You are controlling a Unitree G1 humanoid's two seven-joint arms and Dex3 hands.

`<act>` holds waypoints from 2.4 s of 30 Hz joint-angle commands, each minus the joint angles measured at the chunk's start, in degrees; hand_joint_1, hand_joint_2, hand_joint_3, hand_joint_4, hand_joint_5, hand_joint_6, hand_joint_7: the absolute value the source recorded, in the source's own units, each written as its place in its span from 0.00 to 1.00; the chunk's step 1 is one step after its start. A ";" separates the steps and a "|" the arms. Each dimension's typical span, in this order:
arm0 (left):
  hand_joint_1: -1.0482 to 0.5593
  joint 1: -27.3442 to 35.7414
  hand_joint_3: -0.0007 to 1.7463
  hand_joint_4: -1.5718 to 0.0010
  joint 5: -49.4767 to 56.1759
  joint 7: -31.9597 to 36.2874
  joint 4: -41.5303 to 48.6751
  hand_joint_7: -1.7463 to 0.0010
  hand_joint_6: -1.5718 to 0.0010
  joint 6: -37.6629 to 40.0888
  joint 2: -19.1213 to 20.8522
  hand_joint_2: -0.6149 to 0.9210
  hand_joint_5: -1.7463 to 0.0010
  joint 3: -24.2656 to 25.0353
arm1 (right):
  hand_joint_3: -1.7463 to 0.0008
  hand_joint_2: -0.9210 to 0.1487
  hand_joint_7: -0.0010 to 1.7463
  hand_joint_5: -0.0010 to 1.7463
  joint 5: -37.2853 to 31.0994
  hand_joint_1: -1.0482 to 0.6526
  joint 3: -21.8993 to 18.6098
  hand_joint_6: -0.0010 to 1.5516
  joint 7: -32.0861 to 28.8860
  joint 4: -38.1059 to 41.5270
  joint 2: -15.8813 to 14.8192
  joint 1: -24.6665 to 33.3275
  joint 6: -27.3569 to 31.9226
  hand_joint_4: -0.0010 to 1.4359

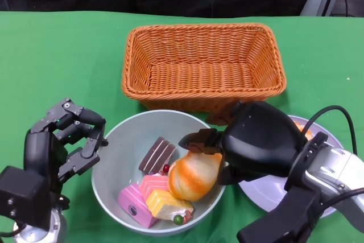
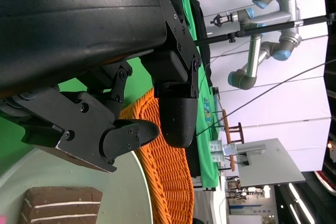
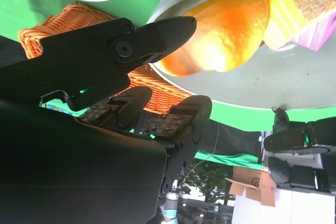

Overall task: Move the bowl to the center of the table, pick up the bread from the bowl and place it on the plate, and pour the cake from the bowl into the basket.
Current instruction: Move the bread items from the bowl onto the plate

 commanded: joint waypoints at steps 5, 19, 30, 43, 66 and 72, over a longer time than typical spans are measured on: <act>0.62 1.56 0.44 0.50 0.80 1.74 -2.26 0.28 0.48 -0.13 -0.15 0.85 0.12 -0.32 | 0.99 0.00 0.00 0.00 -0.98 0.14 0.52 0.37 -0.32 0.93 -1.06 -1.38 -0.66 0.44; 0.61 2.26 0.42 0.51 -0.03 1.55 -4.08 0.28 0.48 0.67 -0.76 0.86 0.11 -1.00 | 0.95 0.00 0.00 0.00 -7.01 0.06 2.96 0.37 -4.06 1.09 -0.18 -0.03 2.22 0.37; 0.62 2.86 0.46 0.51 2.43 3.97 -4.89 0.29 0.48 0.73 -1.22 0.85 0.12 -2.14 | 0.96 0.00 0.00 0.01 -10.52 0.06 5.21 0.37 -8.04 6.50 1.37 -1.97 4.74 0.39; 0.63 3.37 0.46 0.51 2.60 5.24 -6.11 0.28 0.48 0.89 -1.68 0.85 0.11 -2.42 | 0.98 0.01 0.00 0.01 -9.83 0.06 8.01 0.39 -11.33 12.58 1.63 -3.42 4.75 0.40; 0.62 2.49 0.49 0.51 2.73 5.36 -4.87 0.30 0.48 0.68 -1.49 0.83 0.12 -2.59 | 1.00 0.08 0.01 0.01 -11.28 0.11 12.33 0.45 -25.96 17.53 0.49 -4.87 0.92 0.45; 0.62 2.51 0.49 0.51 2.36 5.26 -5.00 0.30 0.48 0.71 -1.70 0.82 0.11 -2.62 | 1.00 0.08 0.00 0.01 -9.37 0.13 13.00 0.45 -26.50 20.95 0.52 -6.48 -3.56 0.45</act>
